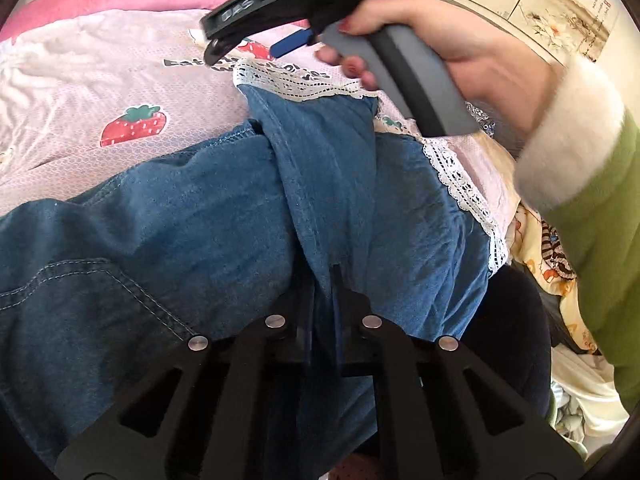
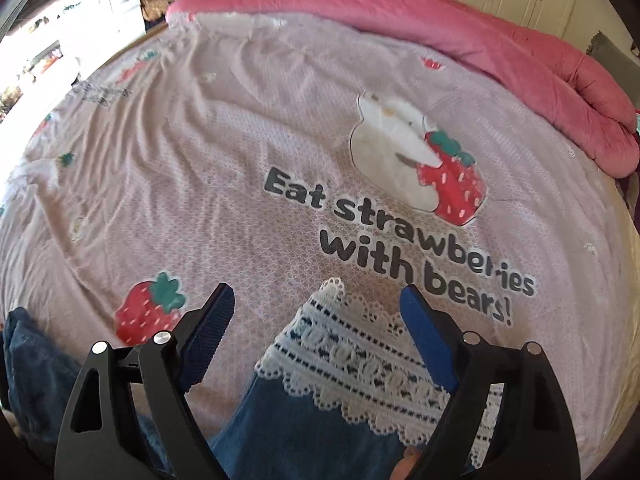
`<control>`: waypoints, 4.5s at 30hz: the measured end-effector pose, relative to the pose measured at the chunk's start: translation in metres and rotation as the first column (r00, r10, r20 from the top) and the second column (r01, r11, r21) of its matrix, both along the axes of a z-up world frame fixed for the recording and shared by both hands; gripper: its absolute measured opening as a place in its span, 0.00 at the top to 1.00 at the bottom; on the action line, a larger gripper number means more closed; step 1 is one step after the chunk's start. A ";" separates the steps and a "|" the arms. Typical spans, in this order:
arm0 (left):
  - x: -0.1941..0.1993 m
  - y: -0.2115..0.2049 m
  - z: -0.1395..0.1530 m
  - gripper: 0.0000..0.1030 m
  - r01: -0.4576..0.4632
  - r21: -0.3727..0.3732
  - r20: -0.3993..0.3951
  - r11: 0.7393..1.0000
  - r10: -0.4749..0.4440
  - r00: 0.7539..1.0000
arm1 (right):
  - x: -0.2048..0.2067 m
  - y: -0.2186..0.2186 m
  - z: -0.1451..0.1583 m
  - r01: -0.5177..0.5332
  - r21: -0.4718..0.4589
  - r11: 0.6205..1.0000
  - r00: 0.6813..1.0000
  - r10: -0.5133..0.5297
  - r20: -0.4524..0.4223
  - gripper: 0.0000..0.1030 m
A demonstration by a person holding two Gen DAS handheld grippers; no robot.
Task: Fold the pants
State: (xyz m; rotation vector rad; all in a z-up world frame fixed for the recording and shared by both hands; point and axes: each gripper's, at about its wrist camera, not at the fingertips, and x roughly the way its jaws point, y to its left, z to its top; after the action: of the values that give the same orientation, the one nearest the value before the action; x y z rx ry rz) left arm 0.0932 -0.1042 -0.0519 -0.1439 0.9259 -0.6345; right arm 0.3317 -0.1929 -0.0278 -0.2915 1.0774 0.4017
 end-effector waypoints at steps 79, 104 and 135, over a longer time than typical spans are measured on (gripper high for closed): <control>-0.084 -0.028 -0.009 0.84 0.188 0.318 0.177 0.929 -0.253 0.951 | -0.299 -0.305 -0.019 0.322 0.365 0.873 0.947 -0.303 -0.112 0.65; -0.059 0.184 0.026 0.37 -0.401 0.017 -0.009 0.916 0.401 0.916 | -0.123 -0.022 0.011 -0.132 0.341 0.931 0.983 0.167 -0.074 0.38; -0.064 0.201 0.032 0.60 -0.458 0.025 0.042 0.889 0.457 0.889 | -0.195 -0.050 0.043 -0.172 0.436 0.883 0.979 0.106 0.172 0.39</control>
State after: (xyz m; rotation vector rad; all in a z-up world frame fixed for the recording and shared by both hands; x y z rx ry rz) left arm 0.0296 0.0969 -0.0195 -0.3096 0.8291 -0.1800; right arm 0.1363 -0.2427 0.0147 0.0172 0.7947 0.7351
